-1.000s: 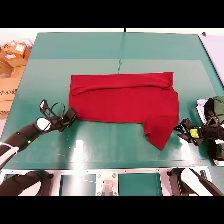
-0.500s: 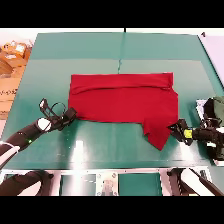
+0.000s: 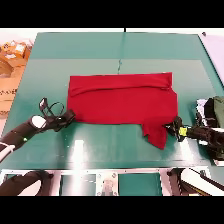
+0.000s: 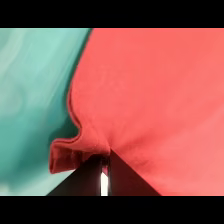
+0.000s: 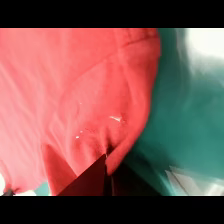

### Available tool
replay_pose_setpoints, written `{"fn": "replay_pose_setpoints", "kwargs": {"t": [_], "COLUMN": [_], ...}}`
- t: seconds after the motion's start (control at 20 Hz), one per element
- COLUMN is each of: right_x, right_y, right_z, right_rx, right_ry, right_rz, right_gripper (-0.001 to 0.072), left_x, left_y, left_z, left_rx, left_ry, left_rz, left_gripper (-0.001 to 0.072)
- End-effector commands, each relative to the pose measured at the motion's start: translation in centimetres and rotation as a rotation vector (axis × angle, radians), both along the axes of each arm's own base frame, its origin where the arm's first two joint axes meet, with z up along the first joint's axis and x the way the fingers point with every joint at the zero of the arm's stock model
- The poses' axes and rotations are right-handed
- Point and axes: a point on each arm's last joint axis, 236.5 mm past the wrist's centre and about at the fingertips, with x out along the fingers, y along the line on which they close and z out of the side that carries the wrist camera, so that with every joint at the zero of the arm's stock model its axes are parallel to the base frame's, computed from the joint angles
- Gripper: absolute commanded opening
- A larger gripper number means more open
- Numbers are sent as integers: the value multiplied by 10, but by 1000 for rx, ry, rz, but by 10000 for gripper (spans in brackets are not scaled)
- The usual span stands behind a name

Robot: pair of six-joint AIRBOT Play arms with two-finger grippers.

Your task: Fold the shirts.

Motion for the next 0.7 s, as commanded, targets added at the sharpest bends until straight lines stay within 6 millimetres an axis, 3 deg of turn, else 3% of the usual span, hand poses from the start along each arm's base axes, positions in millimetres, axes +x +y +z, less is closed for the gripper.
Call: {"fn": "replay_pose_setpoints", "kwargs": {"t": [0.0,0.2,0.35,0.45,0.65], "right_x": [-4,-15,-13,-3,41], "right_y": [10,0,1,-2,-13], "right_z": [21,38,67,96,152], "right_rx": [43,-33,-52,-74,-90], "right_ry": [-10,35,-7,-66,-227], "right_rz": [66,101,116,132,94], "right_gripper": [20,20,20,20,20], "left_x": [-31,-66,-68,-51,11], "left_y": [29,52,50,49,51], "left_z": [10,17,22,43,103], "left_rx": [99,207,207,223,276], "left_ry": [120,237,246,184,-32], "left_rz": [-163,-286,-320,-360,-346], "left_gripper": [24,24,24,24,23]}}
